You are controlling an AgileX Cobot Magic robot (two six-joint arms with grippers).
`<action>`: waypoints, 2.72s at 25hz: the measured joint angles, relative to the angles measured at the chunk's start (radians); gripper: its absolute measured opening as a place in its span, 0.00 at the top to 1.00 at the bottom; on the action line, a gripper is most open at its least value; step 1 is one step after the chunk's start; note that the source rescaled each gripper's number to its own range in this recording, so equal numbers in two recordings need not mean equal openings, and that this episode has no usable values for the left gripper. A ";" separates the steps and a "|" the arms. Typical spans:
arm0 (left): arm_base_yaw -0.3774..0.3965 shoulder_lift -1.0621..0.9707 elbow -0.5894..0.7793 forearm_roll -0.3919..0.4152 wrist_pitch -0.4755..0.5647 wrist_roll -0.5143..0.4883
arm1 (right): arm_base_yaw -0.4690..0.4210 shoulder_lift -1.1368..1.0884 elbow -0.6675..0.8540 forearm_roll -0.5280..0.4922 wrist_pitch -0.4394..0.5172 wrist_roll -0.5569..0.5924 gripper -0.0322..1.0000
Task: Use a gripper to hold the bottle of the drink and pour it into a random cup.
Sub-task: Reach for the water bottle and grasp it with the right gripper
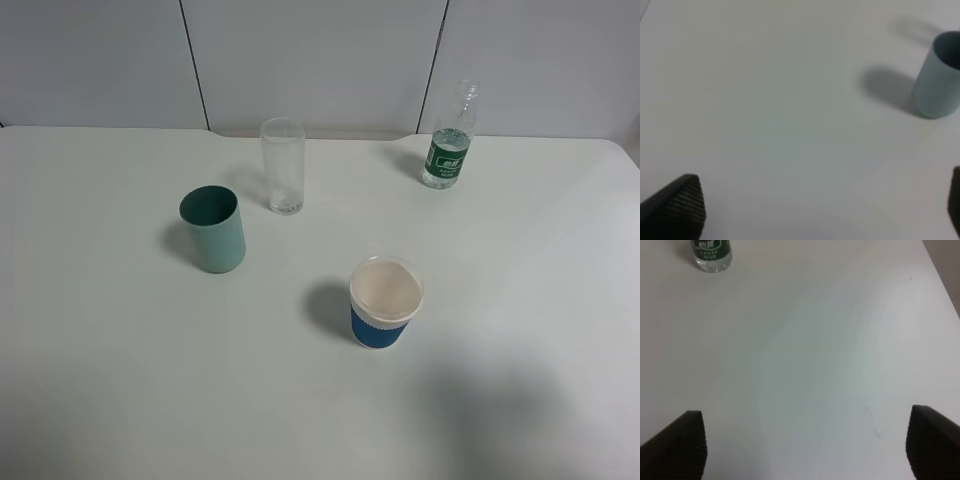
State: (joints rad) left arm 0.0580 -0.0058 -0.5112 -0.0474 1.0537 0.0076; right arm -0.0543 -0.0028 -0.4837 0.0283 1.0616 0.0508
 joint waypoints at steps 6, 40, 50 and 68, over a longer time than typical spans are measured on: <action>0.000 0.000 0.000 0.000 0.000 0.000 | 0.000 0.000 0.000 0.000 0.000 0.000 0.37; 0.000 0.000 0.000 0.000 0.000 0.000 | 0.062 0.001 0.000 0.000 0.000 0.000 0.37; 0.000 0.000 0.000 0.000 0.000 0.000 | 0.062 0.185 -0.071 0.000 -0.106 -0.005 0.37; 0.000 0.000 0.000 -0.002 0.000 0.000 | 0.062 0.638 -0.072 -0.152 -0.403 0.064 0.04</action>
State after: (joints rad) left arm 0.0580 -0.0058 -0.5112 -0.0492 1.0537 0.0077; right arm 0.0079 0.6351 -0.5561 -0.1235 0.6586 0.1153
